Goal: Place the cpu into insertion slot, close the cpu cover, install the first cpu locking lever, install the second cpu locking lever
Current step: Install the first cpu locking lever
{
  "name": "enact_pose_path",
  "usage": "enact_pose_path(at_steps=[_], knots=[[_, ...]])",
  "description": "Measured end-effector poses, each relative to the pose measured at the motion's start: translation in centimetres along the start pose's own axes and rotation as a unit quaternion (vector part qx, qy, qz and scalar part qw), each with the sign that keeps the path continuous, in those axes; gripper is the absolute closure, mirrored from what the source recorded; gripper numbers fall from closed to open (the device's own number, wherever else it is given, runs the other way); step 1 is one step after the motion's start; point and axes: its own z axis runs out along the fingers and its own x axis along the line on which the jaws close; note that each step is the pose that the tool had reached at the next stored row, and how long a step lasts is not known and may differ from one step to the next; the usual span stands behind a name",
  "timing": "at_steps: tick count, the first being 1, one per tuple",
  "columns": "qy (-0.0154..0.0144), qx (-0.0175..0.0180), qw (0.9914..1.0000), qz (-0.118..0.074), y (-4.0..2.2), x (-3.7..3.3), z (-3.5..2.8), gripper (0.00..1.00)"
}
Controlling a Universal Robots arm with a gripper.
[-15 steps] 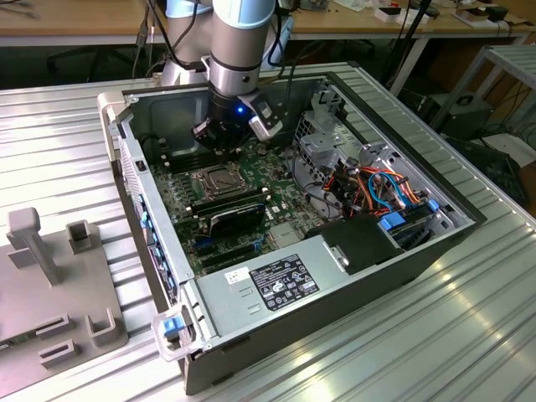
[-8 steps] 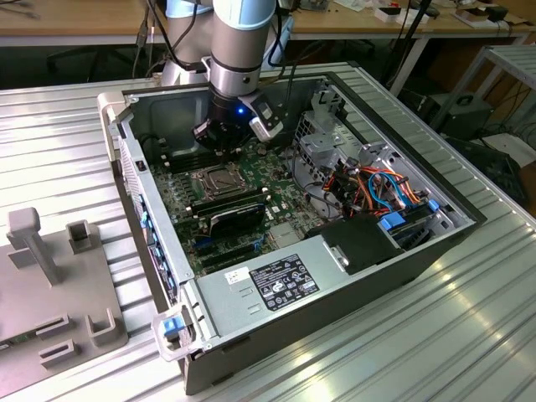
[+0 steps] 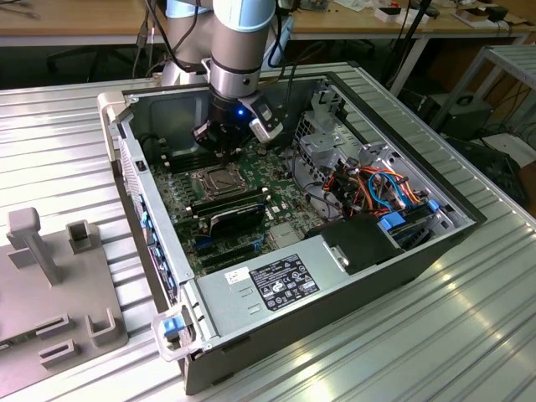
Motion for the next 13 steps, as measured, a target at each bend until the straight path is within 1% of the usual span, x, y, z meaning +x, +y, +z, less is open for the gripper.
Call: enact_pose_path(at_steps=[2,4,5,10,13], knots=[[0.0002,0.0003,1.0,0.0,-0.02,-0.01,0.0,0.89],[0.0002,-0.0002,1.0,0.0,0.01,-0.02,-0.07,0.89],[-0.0002,-0.0004,1.0,0.0,0.04,-0.03,-0.2,0.89],[0.0002,-0.0005,1.0,0.0,0.11,-0.06,-1.1,0.89],[0.0002,-0.0006,1.0,0.0,0.0,-0.06,-1.29,0.89]])
